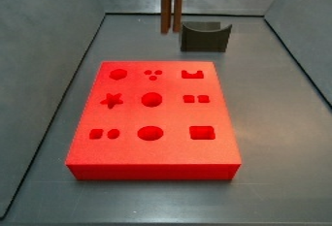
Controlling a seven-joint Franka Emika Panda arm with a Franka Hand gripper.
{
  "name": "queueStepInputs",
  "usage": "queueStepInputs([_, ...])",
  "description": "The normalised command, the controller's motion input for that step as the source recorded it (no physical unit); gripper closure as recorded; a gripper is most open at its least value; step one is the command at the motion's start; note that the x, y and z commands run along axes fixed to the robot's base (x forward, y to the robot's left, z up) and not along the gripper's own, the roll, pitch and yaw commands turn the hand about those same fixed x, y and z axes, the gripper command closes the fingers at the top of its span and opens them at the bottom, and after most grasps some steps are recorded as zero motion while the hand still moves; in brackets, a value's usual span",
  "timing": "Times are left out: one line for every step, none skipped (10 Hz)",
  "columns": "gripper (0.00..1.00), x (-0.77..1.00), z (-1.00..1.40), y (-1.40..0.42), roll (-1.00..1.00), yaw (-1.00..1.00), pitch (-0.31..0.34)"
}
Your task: Insert the 3 prong object.
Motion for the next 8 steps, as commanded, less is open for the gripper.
queueStepInputs([1.00, -0.01, -0.62, 0.00, 0.00, 1.00, -0.003])
queueStepInputs([1.00, -0.01, -0.61, 0.00, 0.00, 1.00, -0.006])
queueStepInputs([1.00, -0.01, -0.61, 0.00, 0.00, 1.00, -0.003])
queueStepInputs([1.00, -0.06, -0.57, 0.00, 0.00, 1.00, -0.043])
queueStepInputs([1.00, -0.05, -0.41, 0.00, 0.13, 1.00, -0.041])
queueStepInputs([1.00, -0.03, -0.23, 0.00, 0.23, 0.99, -0.020])
queueStepInputs([1.00, -0.02, -0.10, 0.00, 0.27, 0.93, 0.000])
queueStepInputs([1.00, -0.02, 0.00, 0.00, 0.23, 0.95, -0.006])
